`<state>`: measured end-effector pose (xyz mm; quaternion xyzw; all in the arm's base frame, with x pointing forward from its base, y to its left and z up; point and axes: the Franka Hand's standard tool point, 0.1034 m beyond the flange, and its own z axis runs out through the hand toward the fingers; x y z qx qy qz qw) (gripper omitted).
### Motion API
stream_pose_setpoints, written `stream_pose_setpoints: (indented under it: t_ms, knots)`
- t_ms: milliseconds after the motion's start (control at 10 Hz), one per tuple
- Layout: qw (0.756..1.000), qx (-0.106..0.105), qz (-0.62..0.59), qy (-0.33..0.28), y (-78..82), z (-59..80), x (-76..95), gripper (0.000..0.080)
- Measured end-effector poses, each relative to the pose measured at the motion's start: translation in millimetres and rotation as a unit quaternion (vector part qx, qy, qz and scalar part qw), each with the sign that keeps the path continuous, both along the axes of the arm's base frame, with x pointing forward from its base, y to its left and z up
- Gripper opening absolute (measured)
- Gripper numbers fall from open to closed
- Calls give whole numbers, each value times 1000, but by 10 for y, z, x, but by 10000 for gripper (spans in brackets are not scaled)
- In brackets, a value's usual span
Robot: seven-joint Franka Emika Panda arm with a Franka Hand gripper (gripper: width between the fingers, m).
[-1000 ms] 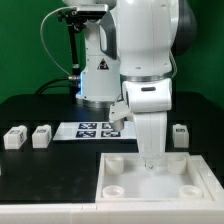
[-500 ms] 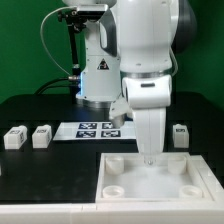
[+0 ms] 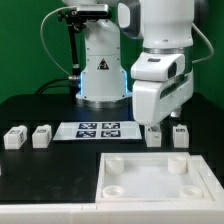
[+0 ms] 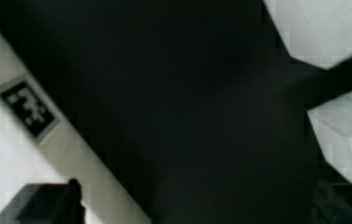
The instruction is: Assemble one leg
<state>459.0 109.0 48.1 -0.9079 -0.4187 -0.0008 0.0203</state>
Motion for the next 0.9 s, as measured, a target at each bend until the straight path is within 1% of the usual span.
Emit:
stream_pose_setpoints:
  t_ms: [200, 300, 400, 500, 600, 700, 800, 900]
  knots:
    - [995, 1, -103, 5, 35, -1, -6, 649]
    - [988, 3, -155, 9, 46, -17, 2, 649]
    - [972, 4, -236, 14, 154, -103, 93, 649]
    - [950, 6, -311, 17, 420, -94, 76, 649]
    - [932, 10, -363, 22, 600, -66, 17, 649]
    - [913, 15, -406, 27, 714, -93, -21, 649]
    - [903, 21, -428, 29, 748, -125, -23, 649]
    - [908, 12, -416, 38, 729, -127, -33, 649]
